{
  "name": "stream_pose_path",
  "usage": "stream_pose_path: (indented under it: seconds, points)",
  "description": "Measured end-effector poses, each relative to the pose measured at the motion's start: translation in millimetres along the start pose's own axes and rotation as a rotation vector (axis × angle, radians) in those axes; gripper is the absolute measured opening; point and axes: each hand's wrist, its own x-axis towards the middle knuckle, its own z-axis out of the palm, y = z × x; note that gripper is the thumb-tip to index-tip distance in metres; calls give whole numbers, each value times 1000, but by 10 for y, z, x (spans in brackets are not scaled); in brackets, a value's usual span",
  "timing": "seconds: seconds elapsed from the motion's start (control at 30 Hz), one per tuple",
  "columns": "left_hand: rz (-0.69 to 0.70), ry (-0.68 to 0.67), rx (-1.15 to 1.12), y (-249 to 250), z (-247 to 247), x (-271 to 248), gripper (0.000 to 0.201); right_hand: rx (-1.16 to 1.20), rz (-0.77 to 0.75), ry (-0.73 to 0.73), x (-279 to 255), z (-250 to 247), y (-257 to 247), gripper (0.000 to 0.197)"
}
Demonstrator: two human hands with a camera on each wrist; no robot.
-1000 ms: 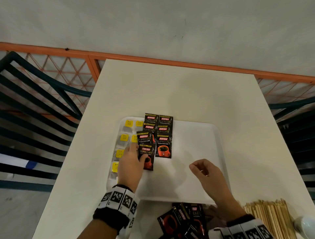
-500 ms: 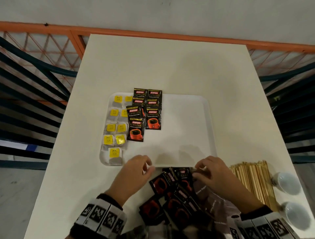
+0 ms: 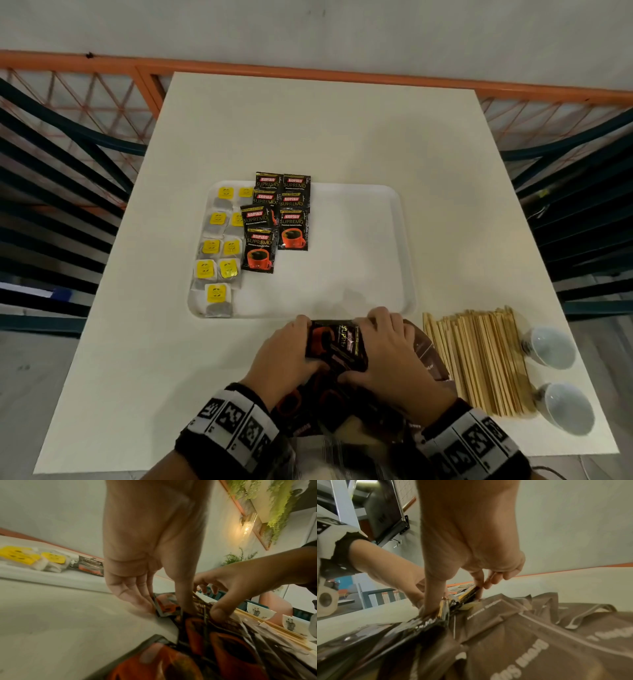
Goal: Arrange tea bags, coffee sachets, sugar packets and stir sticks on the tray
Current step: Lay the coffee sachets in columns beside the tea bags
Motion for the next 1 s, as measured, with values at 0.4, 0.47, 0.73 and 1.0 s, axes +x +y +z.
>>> stream_pose_path:
  seconds: [0.4,0.47,0.73,1.0]
  points:
    - [196,75,-63,-103,-231,-134,22,505,-159,-4,73,-116,-64,22]
    - [204,-23,-15,-194,-298,-197,29,621,-72,35,73,-215,18,20]
    - [336,-265,390,-390,-89,-374,53,1159,132,279,95,-519,439,21]
    - [251,-290,140,-482,-147,-339,36,1307,135,360,-5,-614,490,20]
